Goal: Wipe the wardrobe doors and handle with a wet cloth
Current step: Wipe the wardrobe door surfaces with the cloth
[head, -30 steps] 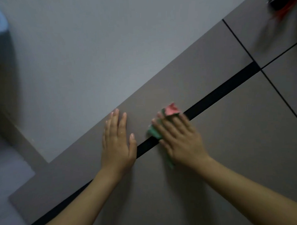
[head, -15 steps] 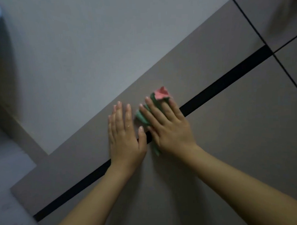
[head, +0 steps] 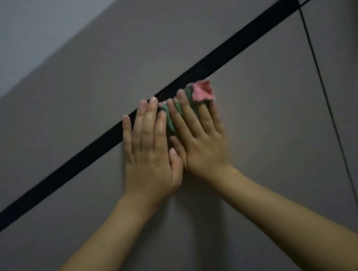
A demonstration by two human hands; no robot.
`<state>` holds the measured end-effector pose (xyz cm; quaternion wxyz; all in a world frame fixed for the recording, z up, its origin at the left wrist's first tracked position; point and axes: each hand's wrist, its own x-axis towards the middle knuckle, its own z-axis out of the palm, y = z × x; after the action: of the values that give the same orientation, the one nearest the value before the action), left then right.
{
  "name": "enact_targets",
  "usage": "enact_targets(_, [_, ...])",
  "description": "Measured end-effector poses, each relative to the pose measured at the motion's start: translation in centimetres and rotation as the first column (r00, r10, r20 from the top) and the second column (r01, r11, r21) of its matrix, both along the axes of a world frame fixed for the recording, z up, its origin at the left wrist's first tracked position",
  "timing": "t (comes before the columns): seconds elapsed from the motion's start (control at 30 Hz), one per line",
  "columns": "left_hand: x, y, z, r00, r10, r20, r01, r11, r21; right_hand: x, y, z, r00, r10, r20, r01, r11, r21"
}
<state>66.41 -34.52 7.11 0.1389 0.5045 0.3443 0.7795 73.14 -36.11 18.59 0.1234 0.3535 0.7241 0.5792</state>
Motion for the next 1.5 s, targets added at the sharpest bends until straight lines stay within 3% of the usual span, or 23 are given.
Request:
enact_targets(0.07, [0.8, -1.3, 0.8, 0.999, -0.037, 0.027, 0.036, 0.999, 0.026, 2.9, -2.9, 1.4, 0.999, -0.029, 0.031, 0.029, 0.999, 0.017])
enact_targets(0.17, [1.6, -2.7, 1.7, 0.996, -0.083, 0.034, 0.081, 0.996, 0.041, 6.4, -6.5, 7.5, 0.993, -0.118, -0.013, 0.119, 0.978, 0.169])
enact_targets(0.3, [2.6, -4.2, 2.2, 0.984, -0.173, 0.045, 0.172, 0.985, 0.010, 6.9, -6.3, 13.5, 0.943, -0.046, -0.331, 0.180, 0.906, 0.384])
enact_targets(0.37, [3.7, -4.9, 2.1, 0.983, -0.181, 0.031, 0.182, 0.983, -0.024, 6.4, -5.3, 12.9, 0.930, 0.024, -0.367, 0.159, 0.873, 0.461])
enact_targets(0.43, [4.9, -5.9, 2.4, 0.989, -0.151, 0.000, 0.151, 0.989, 0.005, 6.3, -5.1, 10.5, 0.950, 0.038, -0.309, 0.099, 0.903, 0.417])
enact_targets(0.53, [6.5, -6.6, 3.2, 0.990, -0.131, -0.054, 0.134, 0.989, 0.068, 8.5, -8.0, 6.2, 0.996, -0.065, -0.064, 0.074, 0.987, 0.145])
enact_targets(0.6, [7.3, -7.2, 4.0, 0.990, -0.125, -0.069, 0.128, 0.991, 0.035, 11.6, -11.3, 6.8, 0.994, -0.085, 0.062, 0.080, 0.994, 0.076])
enact_targets(0.7, [8.0, -7.8, 5.2, 0.987, -0.116, -0.114, 0.117, 0.993, 0.005, 15.8, -14.4, 11.8, 0.990, -0.140, 0.001, 0.137, 0.969, 0.204])
enact_targets(0.77, [8.4, -8.6, 6.2, 0.985, -0.080, -0.152, 0.091, 0.994, 0.063, 16.4, -15.1, 14.7, 0.973, -0.153, -0.174, 0.203, 0.926, 0.319])
enact_targets(0.83, [9.0, -9.5, 7.1, 0.983, -0.065, -0.174, 0.084, 0.991, 0.102, 15.3, -13.9, 15.4, 0.919, -0.058, -0.390, 0.236, 0.874, 0.425])
enact_targets(0.9, [9.5, -10.1, 7.2, 0.978, -0.064, -0.199, 0.089, 0.989, 0.115, 14.0, -12.4, 13.5, 0.880, 0.051, -0.471, 0.217, 0.841, 0.496])
enact_targets(0.97, [10.5, -10.8, 7.4, 0.974, -0.040, -0.222, 0.071, 0.989, 0.131, 14.5, -12.6, 10.2, 0.919, 0.079, -0.386, 0.115, 0.883, 0.455])
enact_targets(1.03, [11.1, -11.1, 7.3, 0.972, -0.038, -0.230, 0.062, 0.993, 0.099, 16.2, -14.1, 5.8, 0.963, 0.019, -0.267, 0.064, 0.952, 0.298])
enact_targets(1.17, [12.6, -12.3, 7.6, 0.969, -0.041, -0.244, 0.055, 0.997, 0.052, 21.7, -19.5, 2.5, 0.982, -0.078, -0.170, 0.116, 0.968, 0.223])
enact_targets(1.27, [13.6, -14.2, 7.9, 0.960, -0.069, -0.271, 0.099, 0.990, 0.097, 25.3, -23.0, 5.5, 0.957, -0.130, -0.258, 0.210, 0.927, 0.311])
enact_targets(1.33, [14.1, -15.0, 8.0, 0.952, -0.084, -0.294, 0.124, 0.985, 0.118, 26.1, -23.8, 9.2, 0.906, -0.115, -0.408, 0.302, 0.850, 0.431])
enact_targets(1.43, [14.7, -15.5, 7.8, 0.945, -0.104, -0.310, 0.147, 0.982, 0.120, 23.7, -21.7, 13.6, 0.686, 0.092, -0.722, 0.490, 0.676, 0.551])
enact_targets(1.5, [15.2, -15.5, 7.5, 0.940, -0.105, -0.323, 0.152, 0.980, 0.125, 21.7, -19.7, 12.9, 0.679, 0.159, -0.716, 0.485, 0.635, 0.601])
